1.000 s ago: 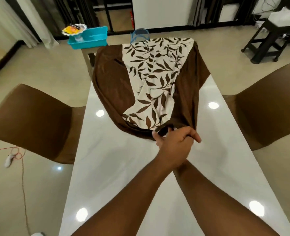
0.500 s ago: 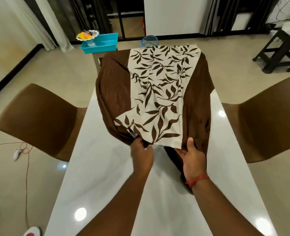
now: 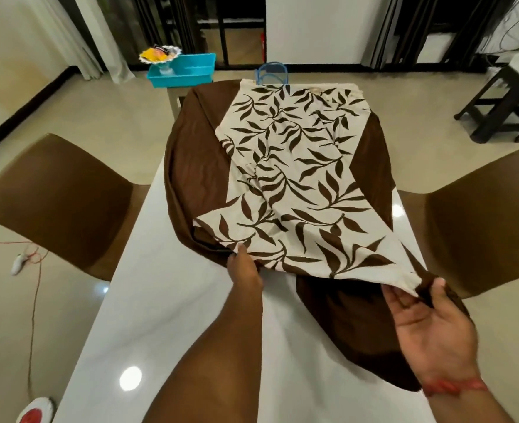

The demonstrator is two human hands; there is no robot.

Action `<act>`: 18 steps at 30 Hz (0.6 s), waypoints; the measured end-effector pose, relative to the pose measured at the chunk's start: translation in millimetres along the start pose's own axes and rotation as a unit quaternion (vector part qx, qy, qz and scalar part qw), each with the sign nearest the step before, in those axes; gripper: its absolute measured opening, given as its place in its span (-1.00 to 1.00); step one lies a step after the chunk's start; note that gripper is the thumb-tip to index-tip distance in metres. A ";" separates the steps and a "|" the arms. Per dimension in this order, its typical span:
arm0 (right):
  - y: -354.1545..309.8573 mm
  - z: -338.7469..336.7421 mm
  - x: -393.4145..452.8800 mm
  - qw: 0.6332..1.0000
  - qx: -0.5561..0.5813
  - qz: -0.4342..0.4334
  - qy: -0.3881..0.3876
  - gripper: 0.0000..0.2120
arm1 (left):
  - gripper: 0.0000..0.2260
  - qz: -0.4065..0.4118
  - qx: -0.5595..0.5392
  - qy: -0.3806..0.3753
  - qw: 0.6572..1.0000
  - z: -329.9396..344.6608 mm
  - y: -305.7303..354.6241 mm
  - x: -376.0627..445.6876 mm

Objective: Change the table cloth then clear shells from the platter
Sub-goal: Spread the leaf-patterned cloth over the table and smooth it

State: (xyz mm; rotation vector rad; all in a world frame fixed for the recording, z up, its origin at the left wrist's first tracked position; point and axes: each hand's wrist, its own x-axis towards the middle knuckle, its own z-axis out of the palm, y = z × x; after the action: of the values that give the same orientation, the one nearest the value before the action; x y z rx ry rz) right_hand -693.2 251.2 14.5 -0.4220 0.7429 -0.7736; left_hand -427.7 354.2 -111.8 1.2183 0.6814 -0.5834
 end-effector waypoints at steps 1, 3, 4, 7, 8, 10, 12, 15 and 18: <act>-2.3 -3.6 0.1 1.000 0.000 -0.002 0.012 -0.57 | -0.69 0.001 -0.011 0.009 1.000 -5.7 5.1 4.3; -1.1 -13.5 3.9 0.999 0.001 -0.005 0.035 -0.59 | -0.73 0.022 -0.048 0.023 0.998 -25.8 14.4 11.1; 2.3 -19.0 6.6 0.999 0.001 -0.007 0.047 -0.62 | -0.73 0.042 -0.052 0.038 0.997 -37.9 20.7 10.7; 17.3 -30.9 14.8 0.996 -0.019 -0.013 0.088 -0.65 | -0.73 0.092 -0.053 0.100 0.989 -90.0 35.1 4.3; 24.0 -33.5 17.2 0.993 -0.030 -0.018 0.108 -0.62 | -0.75 0.096 -0.067 0.128 0.985 -110.3 38.2 0.3; 39.9 -35.4 19.6 0.987 -0.058 -0.019 0.147 -0.61 | -0.72 0.118 -0.051 0.188 0.974 -152.2 46.6 -10.8; 60.2 -41.7 25.7 0.979 -0.076 -0.003 0.191 -0.78 | -0.72 0.138 -0.036 0.224 0.964 -192.2 57.9 -20.6; 83.3 -47.9 35.6 0.972 -0.066 0.007 0.226 -0.75 | -0.78 0.166 -0.045 0.244 0.954 -237.0 80.3 -29.2; 91.5 -47.9 50.0 0.972 -0.051 0.002 0.229 -0.58 | -0.82 0.185 -0.043 0.232 0.954 -267.9 104.6 -30.2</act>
State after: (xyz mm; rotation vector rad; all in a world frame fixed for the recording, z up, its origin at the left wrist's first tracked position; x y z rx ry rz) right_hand -660.8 269.6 -94.1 -0.3351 1.2181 -0.8421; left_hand -414.0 640.7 -75.4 1.3732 0.8320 0.0537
